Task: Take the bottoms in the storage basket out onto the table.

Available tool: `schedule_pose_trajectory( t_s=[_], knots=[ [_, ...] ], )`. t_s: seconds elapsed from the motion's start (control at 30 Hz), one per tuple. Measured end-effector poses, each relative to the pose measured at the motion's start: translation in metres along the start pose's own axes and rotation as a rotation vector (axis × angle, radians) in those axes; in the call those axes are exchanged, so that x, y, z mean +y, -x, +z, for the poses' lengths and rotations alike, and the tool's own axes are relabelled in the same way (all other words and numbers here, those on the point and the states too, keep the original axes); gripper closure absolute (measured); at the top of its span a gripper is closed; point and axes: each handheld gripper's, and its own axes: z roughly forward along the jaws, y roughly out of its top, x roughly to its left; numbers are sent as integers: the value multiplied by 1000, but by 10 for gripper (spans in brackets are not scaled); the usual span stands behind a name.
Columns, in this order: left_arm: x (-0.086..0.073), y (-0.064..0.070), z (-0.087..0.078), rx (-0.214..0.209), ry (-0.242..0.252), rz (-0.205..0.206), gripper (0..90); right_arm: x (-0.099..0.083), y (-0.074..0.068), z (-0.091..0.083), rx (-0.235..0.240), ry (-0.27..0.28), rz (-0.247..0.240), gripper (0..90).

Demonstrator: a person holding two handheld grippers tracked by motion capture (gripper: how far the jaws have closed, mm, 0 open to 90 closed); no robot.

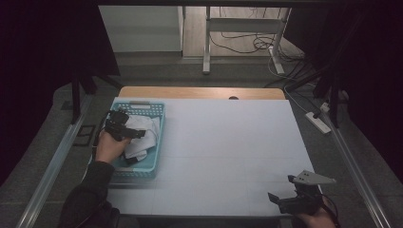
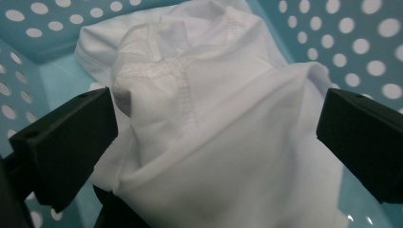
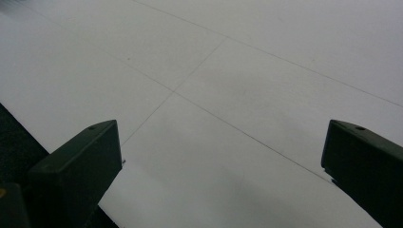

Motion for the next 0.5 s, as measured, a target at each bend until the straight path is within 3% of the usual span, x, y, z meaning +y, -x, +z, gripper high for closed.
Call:
schedule_pose_trajectory(
  t_s=[0.3,0.5],
  knots=[
    [2,-8,19,-34,-58,22,0,0,0,0,1,-1,0,0],
    [3,-7,29,-28,-116,34,0,0,0,0,2,-1,0,0]
  ],
)
